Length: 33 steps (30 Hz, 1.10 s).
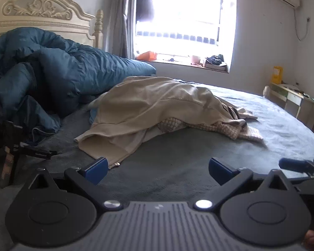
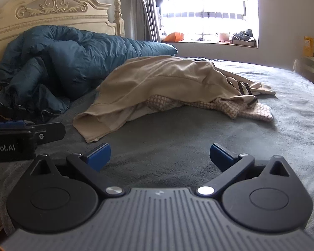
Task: Fold clothes
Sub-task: 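Move both open grippers toward the beige coat on the bed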
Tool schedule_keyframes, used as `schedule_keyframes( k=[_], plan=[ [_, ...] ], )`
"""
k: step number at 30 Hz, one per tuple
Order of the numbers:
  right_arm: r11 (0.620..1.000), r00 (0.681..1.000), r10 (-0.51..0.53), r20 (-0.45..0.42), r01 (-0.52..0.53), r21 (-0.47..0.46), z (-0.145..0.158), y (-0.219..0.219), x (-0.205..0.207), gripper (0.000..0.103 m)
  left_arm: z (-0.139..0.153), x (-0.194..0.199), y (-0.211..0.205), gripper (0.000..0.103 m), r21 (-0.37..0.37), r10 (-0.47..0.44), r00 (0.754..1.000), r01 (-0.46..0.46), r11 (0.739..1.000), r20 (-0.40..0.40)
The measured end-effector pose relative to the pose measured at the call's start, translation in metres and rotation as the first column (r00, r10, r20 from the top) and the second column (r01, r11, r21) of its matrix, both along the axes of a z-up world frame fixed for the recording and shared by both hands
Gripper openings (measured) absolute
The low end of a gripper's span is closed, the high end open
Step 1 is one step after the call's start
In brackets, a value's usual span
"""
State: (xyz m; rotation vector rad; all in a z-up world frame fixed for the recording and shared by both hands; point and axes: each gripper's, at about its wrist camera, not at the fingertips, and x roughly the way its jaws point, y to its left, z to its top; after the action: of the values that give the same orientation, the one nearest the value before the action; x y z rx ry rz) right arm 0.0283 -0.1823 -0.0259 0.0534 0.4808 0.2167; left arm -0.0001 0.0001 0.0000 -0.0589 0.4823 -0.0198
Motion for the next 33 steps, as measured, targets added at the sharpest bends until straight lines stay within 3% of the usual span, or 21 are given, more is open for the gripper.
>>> schedule_keyframes(
  k=[6, 8, 14, 18, 23, 29, 33],
  plan=[
    [1.000, 1.000, -0.015, -0.015, 0.015, -0.009, -0.004, -0.016, -0.005, 0.102, 0.004, -0.008, 0.003, 0.103, -0.007, 0.018, 1.000, -0.018, 1.000, 0.020],
    [0.998, 0.999, -0.025, -0.042, 0.022, -0.063, -0.008, -0.008, 0.004, 0.102, 0.000, -0.001, -0.008, 0.103, 0.022, 0.000, 1.000, 0.000, 1.000, -0.012],
    [0.996, 0.999, -0.034, -0.034, 0.031, -0.089, -0.013, -0.004, -0.001, 0.102, -0.011, 0.001, 0.006, 0.103, -0.066, 0.030, 0.996, -0.035, 0.997, -0.080],
    [0.995, 0.998, -0.054, -0.041, 0.050, -0.082, -0.018, -0.010, -0.004, 0.102, -0.041, 0.014, 0.018, 0.103, -0.125, 0.039, 0.989, -0.057, 0.990, -0.146],
    [0.993, 0.993, -0.087, -0.076, 0.080, -0.091, -0.034, -0.020, -0.004, 0.102, -0.084, 0.030, -0.003, 0.103, 0.035, 0.043, 0.995, -0.040, 0.999, -0.091],
    [0.989, 0.986, -0.130, -0.101, 0.121, -0.090, -0.049, -0.033, 0.004, 0.102, -0.123, 0.065, -0.027, 0.103, 0.063, -0.016, 0.996, 0.021, 0.998, -0.085],
    [0.988, 0.983, -0.140, -0.122, 0.132, -0.076, -0.061, -0.038, 0.009, 0.102, -0.159, 0.083, -0.031, 0.103, 0.080, -0.017, 0.983, 0.032, 0.996, -0.184]
  ],
)
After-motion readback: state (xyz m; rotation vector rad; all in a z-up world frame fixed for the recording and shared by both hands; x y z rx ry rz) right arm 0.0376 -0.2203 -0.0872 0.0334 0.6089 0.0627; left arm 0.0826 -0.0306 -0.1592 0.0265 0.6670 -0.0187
